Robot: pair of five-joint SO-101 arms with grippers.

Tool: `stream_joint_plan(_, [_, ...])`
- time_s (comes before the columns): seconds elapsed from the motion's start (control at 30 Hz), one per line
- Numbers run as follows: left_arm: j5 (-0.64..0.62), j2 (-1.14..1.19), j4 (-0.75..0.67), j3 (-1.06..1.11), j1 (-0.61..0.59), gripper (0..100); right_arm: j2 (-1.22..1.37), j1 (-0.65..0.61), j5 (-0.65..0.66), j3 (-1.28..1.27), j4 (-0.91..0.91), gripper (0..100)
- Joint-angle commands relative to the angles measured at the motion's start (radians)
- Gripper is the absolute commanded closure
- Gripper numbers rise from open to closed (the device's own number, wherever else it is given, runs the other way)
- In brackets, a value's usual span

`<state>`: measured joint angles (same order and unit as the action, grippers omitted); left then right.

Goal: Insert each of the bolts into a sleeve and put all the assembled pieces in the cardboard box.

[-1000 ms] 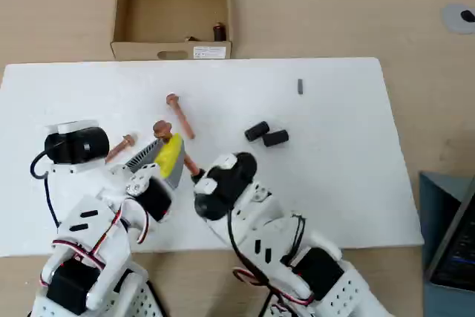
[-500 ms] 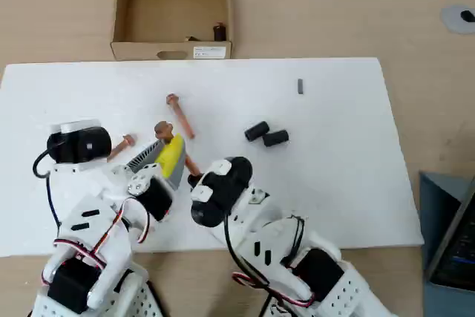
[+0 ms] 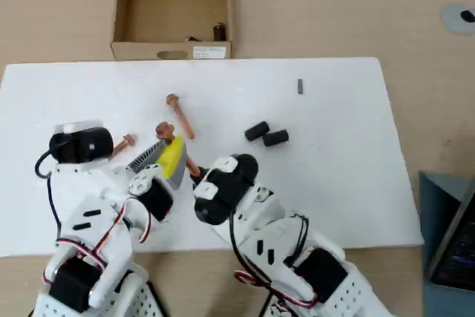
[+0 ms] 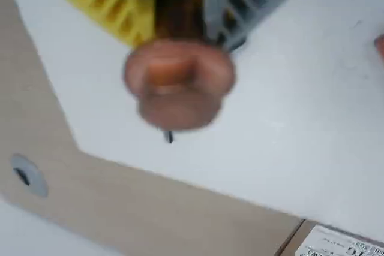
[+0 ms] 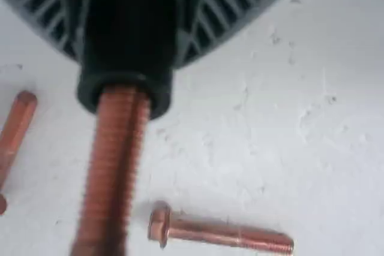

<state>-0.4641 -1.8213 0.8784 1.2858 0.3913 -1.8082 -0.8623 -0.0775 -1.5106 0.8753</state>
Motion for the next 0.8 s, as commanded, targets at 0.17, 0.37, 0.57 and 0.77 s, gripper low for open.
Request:
stream_joint_plan(0.17, [0.003, -0.001, 0.072, -0.006, 0.123, 100, -0.116, 0.010, 0.009, 0.084, -0.026, 98.9])
stream_joint_plan(0.37, [0.084, -0.001, 0.158, 0.006, 0.198, 100, -0.116, 0.010, 0.009, 0.084, -0.026, 98.9])
stream_joint_plan(0.57, [0.132, -0.002, 0.178, 0.009, 0.193, 99, -0.116, 0.010, 0.009, 0.084, -0.026, 98.9])
stream_joint_plan(0.77, [0.140, -0.001, 0.183, 0.000, 0.107, 88, -0.116, 0.010, 0.009, 0.079, -0.026, 98.9])
